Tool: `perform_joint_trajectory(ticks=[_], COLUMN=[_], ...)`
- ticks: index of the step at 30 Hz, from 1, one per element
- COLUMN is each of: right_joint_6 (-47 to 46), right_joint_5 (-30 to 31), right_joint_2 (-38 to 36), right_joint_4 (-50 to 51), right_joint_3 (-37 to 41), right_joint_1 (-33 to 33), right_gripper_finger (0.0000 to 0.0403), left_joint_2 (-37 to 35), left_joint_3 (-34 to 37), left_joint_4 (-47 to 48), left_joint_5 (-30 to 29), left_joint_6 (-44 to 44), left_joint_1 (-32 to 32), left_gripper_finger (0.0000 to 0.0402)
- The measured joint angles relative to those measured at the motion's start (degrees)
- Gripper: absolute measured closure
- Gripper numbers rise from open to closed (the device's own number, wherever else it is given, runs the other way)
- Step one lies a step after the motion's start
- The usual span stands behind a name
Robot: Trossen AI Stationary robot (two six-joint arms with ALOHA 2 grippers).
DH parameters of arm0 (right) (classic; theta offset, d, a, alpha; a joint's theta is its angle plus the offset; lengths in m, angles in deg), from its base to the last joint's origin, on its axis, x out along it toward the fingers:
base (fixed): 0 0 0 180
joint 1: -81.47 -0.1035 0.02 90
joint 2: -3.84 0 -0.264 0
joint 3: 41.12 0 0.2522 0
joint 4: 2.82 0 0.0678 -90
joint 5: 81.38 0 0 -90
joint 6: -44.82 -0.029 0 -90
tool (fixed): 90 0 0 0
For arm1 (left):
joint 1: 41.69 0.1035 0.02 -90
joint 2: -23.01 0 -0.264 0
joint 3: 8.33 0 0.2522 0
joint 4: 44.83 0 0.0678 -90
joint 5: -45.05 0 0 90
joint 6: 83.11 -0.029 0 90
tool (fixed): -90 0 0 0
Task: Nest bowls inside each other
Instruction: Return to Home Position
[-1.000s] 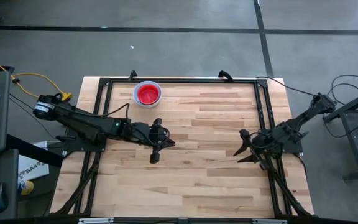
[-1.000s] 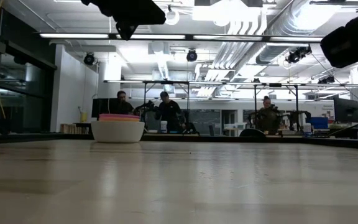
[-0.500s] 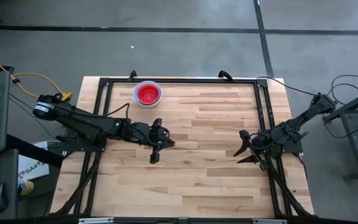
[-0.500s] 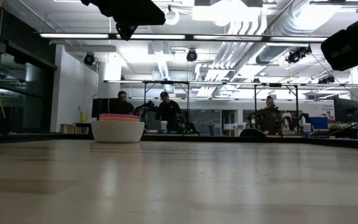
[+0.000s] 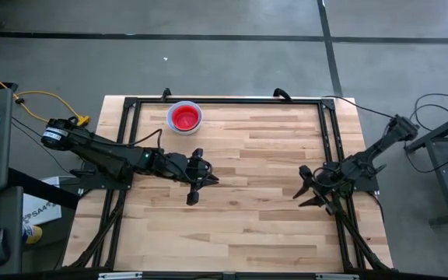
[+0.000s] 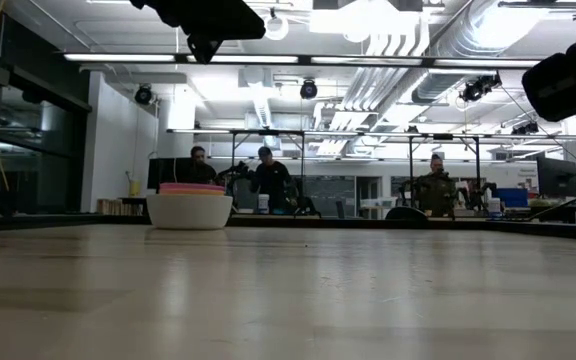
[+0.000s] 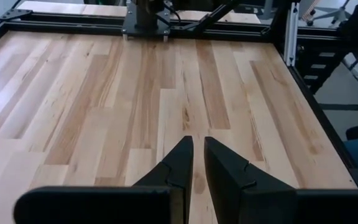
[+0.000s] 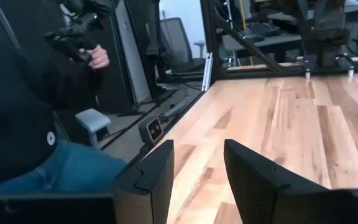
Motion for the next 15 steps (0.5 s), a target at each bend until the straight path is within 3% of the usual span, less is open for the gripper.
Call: perform_joint_trajectory(ticks=[15], right_joint_6=[0.0], right_joint_5=[0.0], right_joint_2=[-0.1], right_joint_4=[6.7], right_joint_3=[0.0], right_joint_1=[-1.1], right_gripper_finger=[0.0268], left_joint_2=[0.0], left_joint_3=[0.0], left_joint_4=[0.0], left_joint_5=[0.1], left_joint_6=[0.0], left_joint_1=[0.0], left_gripper_finger=[0.0359])
